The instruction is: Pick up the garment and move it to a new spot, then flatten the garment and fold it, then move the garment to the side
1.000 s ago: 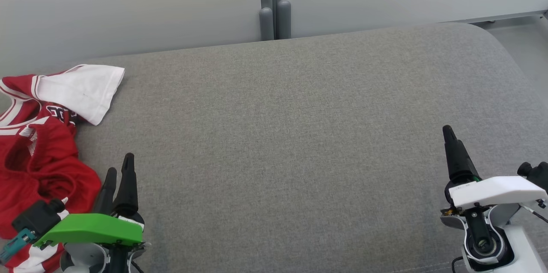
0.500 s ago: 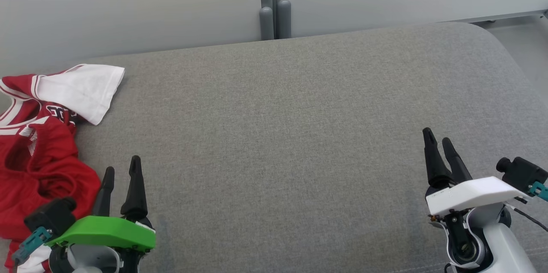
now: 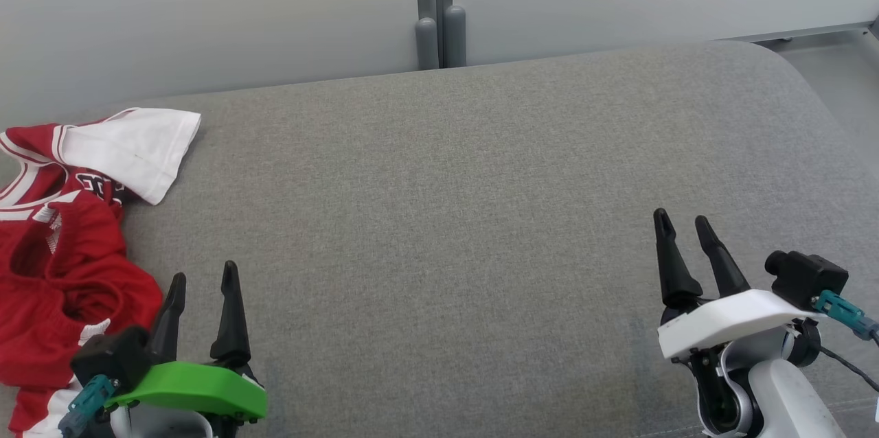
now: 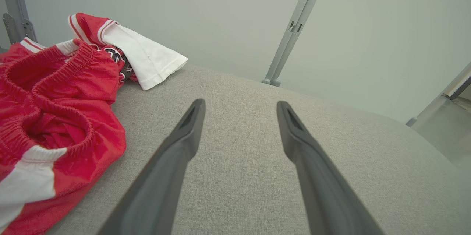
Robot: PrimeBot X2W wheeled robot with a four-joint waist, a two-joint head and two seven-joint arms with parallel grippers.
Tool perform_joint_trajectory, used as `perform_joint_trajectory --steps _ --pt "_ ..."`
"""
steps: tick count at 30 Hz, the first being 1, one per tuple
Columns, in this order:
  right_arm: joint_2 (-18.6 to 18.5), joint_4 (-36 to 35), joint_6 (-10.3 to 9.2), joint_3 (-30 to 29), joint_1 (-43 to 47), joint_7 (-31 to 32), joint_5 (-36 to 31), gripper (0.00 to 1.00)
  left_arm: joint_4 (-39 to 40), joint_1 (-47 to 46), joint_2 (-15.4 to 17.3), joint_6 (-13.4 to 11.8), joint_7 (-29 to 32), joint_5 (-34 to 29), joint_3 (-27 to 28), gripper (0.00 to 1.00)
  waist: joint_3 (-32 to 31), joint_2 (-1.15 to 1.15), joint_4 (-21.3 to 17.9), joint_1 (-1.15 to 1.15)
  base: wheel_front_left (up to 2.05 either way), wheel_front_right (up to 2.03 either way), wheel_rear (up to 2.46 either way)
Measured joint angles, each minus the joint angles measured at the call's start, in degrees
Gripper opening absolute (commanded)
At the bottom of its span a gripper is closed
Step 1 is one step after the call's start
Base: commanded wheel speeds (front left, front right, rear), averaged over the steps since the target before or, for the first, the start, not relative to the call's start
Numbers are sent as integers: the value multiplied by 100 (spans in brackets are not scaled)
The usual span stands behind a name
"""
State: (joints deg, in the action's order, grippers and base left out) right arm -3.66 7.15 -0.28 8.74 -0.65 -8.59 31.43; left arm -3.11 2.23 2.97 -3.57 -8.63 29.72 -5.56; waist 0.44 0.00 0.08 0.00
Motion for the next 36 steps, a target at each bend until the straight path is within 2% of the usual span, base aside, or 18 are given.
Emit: perform_joint_trajectory --steps 25,36 --pt "-19 125 -32 475 115 -505 -2132 100 -4 256 -10 -198 -515 -1794 -69 100 -76 0 -9 0 0 0 0" --pt "-16 225 -30 497 115 -576 -2391 100 -33 278 -12 -199 -578 -1952 -51 100 -75 0 4 0 0 0 0"
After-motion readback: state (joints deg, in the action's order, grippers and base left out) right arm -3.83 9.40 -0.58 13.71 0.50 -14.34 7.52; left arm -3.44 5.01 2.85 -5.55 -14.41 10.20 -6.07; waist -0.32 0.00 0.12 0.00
